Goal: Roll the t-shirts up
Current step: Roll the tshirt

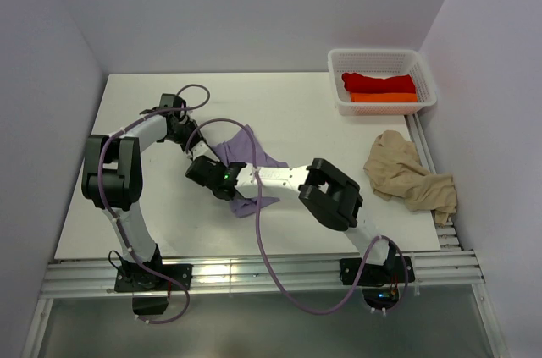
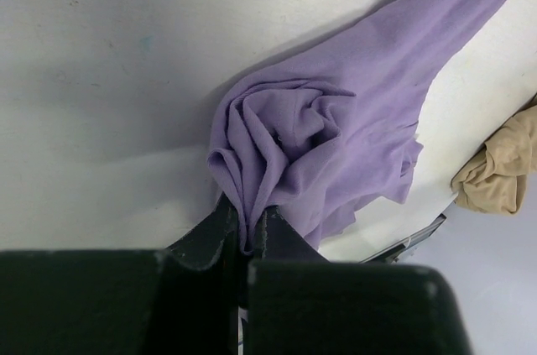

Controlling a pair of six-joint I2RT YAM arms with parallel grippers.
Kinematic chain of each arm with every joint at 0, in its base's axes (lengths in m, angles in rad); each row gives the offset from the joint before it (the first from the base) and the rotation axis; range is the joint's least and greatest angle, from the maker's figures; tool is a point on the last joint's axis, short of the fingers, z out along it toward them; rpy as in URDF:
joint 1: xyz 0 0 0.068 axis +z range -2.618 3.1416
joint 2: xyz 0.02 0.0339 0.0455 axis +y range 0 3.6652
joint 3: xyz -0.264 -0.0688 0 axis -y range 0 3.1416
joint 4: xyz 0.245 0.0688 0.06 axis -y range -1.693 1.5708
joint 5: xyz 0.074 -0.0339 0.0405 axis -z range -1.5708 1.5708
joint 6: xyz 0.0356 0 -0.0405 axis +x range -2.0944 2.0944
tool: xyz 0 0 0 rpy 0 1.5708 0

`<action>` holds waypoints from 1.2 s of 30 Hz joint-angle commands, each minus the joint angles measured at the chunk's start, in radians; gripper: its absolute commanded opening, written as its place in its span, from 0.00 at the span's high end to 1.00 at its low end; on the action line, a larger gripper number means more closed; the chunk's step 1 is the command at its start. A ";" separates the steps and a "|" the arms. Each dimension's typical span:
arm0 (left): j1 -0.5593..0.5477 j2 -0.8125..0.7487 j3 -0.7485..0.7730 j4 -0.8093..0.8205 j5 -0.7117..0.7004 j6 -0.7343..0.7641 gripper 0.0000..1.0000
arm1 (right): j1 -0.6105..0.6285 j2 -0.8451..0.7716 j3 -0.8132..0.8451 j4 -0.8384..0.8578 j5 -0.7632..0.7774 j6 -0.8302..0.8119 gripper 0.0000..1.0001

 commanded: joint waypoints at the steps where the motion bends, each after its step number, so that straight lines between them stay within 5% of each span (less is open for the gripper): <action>1: 0.007 -0.020 0.038 0.005 0.007 0.006 0.94 | -0.014 -0.014 0.010 0.038 -0.110 0.042 1.00; 12: 0.021 -0.109 0.043 0.016 -0.009 -0.023 0.41 | -0.194 -0.192 -0.357 0.403 -0.662 0.240 1.00; 25: 0.064 -0.341 -0.194 0.164 -0.030 -0.075 0.39 | -0.442 -0.122 -0.568 0.871 -1.279 0.543 1.00; 30: 0.022 -0.454 -0.397 0.367 -0.038 -0.134 0.38 | -0.488 -0.047 -0.566 0.972 -1.385 0.632 1.00; 36: -0.053 -0.471 -0.578 0.606 -0.088 -0.187 0.37 | -0.508 0.013 -0.533 0.900 -1.379 0.619 1.00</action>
